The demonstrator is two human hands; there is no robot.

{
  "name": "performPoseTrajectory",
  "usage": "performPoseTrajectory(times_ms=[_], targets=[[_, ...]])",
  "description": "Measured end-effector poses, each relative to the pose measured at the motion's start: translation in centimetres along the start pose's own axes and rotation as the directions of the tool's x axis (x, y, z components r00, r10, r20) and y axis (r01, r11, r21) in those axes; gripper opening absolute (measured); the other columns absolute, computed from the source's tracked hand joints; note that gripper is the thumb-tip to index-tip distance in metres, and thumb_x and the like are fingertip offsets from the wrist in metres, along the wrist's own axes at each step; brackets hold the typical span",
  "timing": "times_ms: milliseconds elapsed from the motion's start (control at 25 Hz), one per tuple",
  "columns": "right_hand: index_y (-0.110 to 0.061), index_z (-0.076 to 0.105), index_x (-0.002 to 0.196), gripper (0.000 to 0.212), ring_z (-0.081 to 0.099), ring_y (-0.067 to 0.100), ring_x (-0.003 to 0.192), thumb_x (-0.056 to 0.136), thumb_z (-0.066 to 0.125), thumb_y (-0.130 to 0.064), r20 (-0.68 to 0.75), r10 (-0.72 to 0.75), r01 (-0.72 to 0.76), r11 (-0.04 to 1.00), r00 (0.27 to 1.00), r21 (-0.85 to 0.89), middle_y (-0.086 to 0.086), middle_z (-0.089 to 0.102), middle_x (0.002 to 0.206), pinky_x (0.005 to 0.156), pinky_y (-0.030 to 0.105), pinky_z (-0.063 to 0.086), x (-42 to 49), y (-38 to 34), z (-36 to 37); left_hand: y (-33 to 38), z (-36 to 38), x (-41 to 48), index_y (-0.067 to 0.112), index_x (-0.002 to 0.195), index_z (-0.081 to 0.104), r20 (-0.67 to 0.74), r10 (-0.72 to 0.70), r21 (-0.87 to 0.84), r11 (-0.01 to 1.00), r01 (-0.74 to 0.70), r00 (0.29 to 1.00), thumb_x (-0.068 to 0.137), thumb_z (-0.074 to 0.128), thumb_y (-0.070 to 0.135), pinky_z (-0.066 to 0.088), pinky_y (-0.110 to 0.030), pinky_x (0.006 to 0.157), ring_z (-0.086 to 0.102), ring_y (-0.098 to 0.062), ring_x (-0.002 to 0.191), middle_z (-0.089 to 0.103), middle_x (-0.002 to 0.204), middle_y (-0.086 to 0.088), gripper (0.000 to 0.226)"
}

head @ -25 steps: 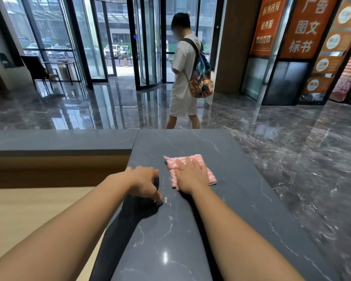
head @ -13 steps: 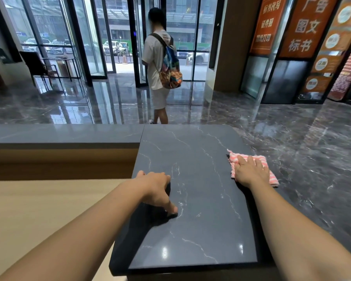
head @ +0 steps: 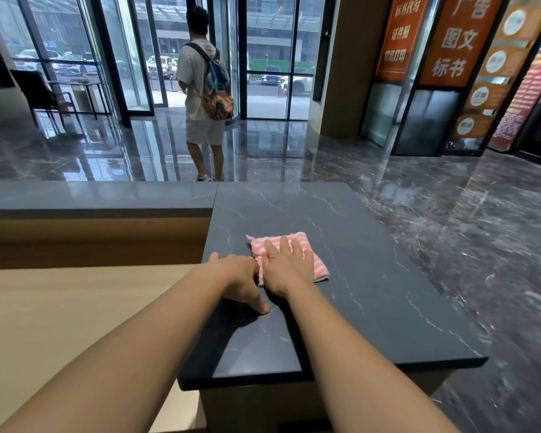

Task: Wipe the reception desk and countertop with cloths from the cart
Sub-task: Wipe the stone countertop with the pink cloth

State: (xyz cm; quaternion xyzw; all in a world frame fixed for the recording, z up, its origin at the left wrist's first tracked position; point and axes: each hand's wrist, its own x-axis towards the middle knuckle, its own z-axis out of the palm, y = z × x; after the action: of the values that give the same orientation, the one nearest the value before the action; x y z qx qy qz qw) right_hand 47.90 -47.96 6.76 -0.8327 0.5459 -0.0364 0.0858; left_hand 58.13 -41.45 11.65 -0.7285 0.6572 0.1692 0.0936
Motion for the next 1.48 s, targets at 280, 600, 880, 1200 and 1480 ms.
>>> performPoseTrajectory(times_ms=[280,600,880,1200,1480], targets=[[-0.034,0.022,0.151,0.048,0.009,0.022,0.149,0.103,0.020,-0.039,-0.026,-0.025,0.024,0.999,0.999,-0.034,0.004,0.015,0.161,0.119,0.042,0.008,0.7,5.4,-1.0,0.2,-0.4,0.8,0.027,0.116,0.055,0.072,-0.073,0.030,0.997,0.071,0.995,0.064,0.070,0.071,0.029,-0.043,0.103,0.045,-0.031,0.116,0.057,0.121,0.001,0.070],[-0.034,0.025,0.150,0.048,0.017,0.025,0.147,0.103,0.021,-0.039,-0.057,0.273,-0.277,0.958,0.960,-0.071,0.003,0.022,0.159,0.118,0.043,0.015,0.7,18.2,-3.5,0.3,-0.3,0.8,0.024,0.136,0.047,0.059,-0.075,0.023,0.997,0.074,0.995,0.068,0.070,0.067,0.020,-0.043,0.107,0.042,-0.030,0.130,0.046,0.144,0.002,0.083],[-0.035,0.016,0.153,0.051,0.002,0.024,0.150,0.103,0.017,-0.038,-0.028,0.327,-0.327,0.945,0.945,-0.001,0.002,0.007,0.164,0.120,0.044,0.004,0.1,15.4,-2.9,0.5,-0.3,0.3,0.022,0.139,0.045,0.047,-0.055,-0.012,0.998,0.055,0.997,0.073,0.070,0.061,0.019,-0.045,0.107,0.040,-0.029,0.133,0.042,0.148,0.001,0.081],[-0.034,0.013,0.154,0.053,-0.003,0.026,0.150,0.103,0.025,-0.039,-0.009,0.102,-0.102,0.995,0.995,0.013,0.004,0.000,0.164,0.119,0.046,0.001,-3.6,4.1,-0.5,0.9,-0.5,-0.1,0.022,0.132,0.050,0.090,-0.051,-0.009,0.999,0.052,0.995,0.074,0.070,0.057,0.028,-0.047,0.106,0.045,-0.030,0.125,0.046,0.142,-0.001,0.070],[-0.034,0.016,0.152,0.049,0.002,0.023,0.150,0.104,0.022,-0.037,0.008,-0.029,0.029,0.999,1.000,-0.013,0.003,0.006,0.163,0.120,0.043,0.004,-5.3,4.8,-0.9,1.2,-0.2,-0.7,0.018,0.144,0.037,0.130,-0.016,-0.145,0.989,0.035,0.991,0.084,0.069,0.041,0.039,-0.042,0.106,0.046,-0.029,0.124,0.043,0.142,-0.006,0.072]])
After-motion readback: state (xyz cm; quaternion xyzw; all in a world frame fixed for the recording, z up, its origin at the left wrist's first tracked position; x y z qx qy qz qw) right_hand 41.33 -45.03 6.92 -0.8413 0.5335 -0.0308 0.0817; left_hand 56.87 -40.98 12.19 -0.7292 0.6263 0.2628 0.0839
